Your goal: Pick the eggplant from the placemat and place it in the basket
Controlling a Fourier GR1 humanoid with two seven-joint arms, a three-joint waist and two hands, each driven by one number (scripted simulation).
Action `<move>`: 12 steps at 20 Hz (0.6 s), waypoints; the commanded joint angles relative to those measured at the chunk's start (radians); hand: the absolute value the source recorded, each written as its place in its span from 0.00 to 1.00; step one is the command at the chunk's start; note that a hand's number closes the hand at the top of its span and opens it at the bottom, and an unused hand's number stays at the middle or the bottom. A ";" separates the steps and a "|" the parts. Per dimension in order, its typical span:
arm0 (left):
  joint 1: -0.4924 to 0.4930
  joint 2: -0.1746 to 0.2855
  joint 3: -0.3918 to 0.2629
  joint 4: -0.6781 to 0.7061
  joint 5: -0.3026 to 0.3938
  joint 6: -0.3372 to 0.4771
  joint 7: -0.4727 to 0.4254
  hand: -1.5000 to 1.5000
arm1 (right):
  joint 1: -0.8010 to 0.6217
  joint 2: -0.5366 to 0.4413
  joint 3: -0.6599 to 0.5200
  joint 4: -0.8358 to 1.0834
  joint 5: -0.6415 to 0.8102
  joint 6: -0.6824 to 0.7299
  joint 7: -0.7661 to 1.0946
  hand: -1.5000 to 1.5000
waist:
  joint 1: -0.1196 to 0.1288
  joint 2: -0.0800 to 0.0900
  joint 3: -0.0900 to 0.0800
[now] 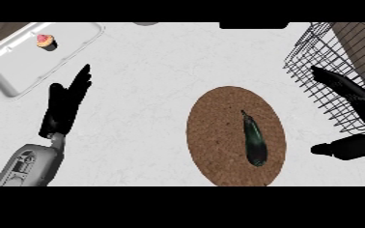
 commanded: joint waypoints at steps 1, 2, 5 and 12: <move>0.016 -0.002 0.008 -0.015 0.003 0.002 -0.006 0.50 | 0.016 -0.189 0.048 -0.021 0.012 0.225 0.054 0.00 | 0.008 -0.003 0.001; -0.019 0.008 0.024 0.031 0.004 -0.012 -0.005 0.50 | -0.017 -0.210 0.038 0.021 -0.017 0.285 0.039 0.00 | 0.007 0.004 0.002; 0.036 -0.002 0.000 -0.012 -0.009 -0.016 -0.015 0.50 | -0.068 -0.286 0.013 0.035 -0.111 0.438 0.081 0.00 | 0.018 0.000 0.002; 0.005 -0.069 0.021 0.009 -0.074 -0.001 0.015 0.50 | -0.017 -0.178 -0.003 -0.020 -0.070 0.486 0.143 0.00 | 0.003 -0.001 0.003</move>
